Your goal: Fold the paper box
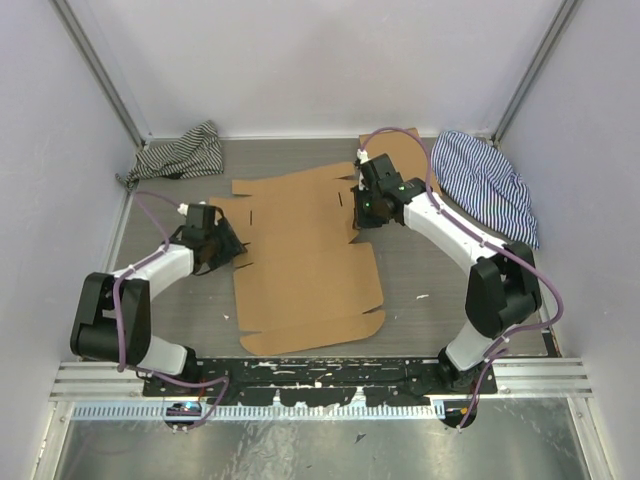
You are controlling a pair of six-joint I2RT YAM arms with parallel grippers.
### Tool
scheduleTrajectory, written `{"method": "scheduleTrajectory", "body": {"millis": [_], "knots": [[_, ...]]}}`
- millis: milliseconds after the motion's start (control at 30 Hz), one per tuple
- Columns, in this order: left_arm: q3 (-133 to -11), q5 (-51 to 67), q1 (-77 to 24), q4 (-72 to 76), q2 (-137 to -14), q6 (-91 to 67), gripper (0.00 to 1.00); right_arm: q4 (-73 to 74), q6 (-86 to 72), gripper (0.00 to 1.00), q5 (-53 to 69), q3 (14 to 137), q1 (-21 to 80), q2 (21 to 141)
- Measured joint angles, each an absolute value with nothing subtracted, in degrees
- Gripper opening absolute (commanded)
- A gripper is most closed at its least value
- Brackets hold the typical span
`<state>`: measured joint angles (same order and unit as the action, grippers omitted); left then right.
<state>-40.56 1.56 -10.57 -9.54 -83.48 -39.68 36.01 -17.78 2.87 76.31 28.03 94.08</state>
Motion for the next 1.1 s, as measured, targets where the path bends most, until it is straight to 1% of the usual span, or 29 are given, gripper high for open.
{"method": "scheduleTrajectory", "body": {"millis": [167, 500, 700, 833, 1100], "knots": [[-38.5, 2.8, -10.6, -7.7, -81.0, -39.8, 0.63, 36.7, -17.7, 0.01, 3.7, 76.3, 28.0, 93.6], [-34.2, 3.6, -10.5, -5.9, -66.4, -40.6, 0.66, 39.0, -17.7, 0.01, 7.1, 77.9, 28.0, 90.9], [-31.4, 3.3, -10.5, -6.3, -60.2, -41.2, 0.66, 39.2, -17.8, 0.01, 9.3, 78.9, 28.0, 89.5], [-29.7, 3.0, -10.5, -6.4, -59.7, -41.8, 0.66, 39.3, -17.8, 0.01, 10.5, 79.2, 28.0, 88.8], [-27.1, 2.9, -10.5, -4.7, -62.6, -42.5, 0.66, 39.3, -17.9, 0.01, 12.2, 79.2, 27.4, 86.6]]}}
